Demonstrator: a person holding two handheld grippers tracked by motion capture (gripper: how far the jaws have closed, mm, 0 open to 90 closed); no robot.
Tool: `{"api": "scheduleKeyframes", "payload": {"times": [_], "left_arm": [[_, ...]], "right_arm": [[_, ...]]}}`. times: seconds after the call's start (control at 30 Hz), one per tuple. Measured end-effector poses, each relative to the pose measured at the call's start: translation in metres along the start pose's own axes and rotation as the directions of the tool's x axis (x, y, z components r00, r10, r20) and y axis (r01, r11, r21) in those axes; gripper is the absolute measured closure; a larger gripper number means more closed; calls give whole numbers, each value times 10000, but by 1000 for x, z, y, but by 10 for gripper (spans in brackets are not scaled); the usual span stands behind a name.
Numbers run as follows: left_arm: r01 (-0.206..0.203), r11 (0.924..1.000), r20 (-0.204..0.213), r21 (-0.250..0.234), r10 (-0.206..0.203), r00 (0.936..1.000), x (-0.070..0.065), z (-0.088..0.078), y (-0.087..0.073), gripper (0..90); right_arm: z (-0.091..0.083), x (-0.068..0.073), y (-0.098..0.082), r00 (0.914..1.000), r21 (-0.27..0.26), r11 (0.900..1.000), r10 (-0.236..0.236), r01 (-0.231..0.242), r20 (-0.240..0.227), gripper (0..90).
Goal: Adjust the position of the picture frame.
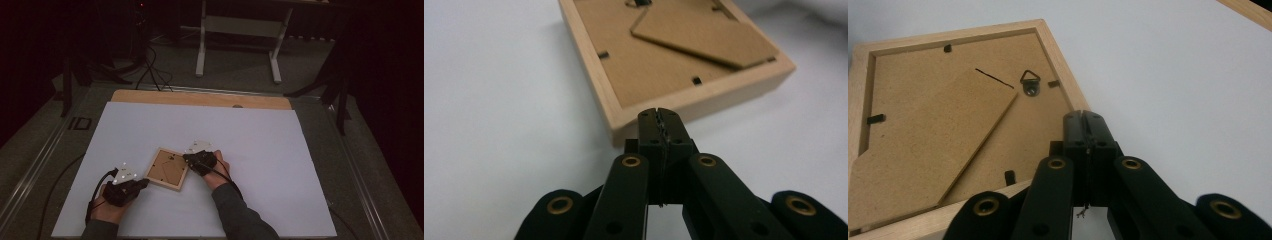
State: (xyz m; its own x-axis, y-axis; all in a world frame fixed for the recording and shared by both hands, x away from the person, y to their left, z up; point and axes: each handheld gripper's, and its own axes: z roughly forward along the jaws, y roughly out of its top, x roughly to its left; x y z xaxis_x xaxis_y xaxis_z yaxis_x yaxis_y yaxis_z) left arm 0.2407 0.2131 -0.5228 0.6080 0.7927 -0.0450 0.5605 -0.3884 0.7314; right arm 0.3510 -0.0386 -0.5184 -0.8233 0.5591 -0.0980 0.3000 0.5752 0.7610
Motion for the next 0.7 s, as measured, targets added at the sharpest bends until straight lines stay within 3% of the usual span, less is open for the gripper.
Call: {"api": "scheduleKeyframes", "payload": {"times": [0.23,0.7], "left_arm": [[-88,9980,-17,621,89,10000,-1,12,0,899],[-117,9980,-362,615,139,9992,1,29,15,898]], "right_arm": [[0,0,0,10000,-9,10000,-41,41,-21,899],[-5,-8,-4,9998,113,9998,135,-137,152,900]]}}
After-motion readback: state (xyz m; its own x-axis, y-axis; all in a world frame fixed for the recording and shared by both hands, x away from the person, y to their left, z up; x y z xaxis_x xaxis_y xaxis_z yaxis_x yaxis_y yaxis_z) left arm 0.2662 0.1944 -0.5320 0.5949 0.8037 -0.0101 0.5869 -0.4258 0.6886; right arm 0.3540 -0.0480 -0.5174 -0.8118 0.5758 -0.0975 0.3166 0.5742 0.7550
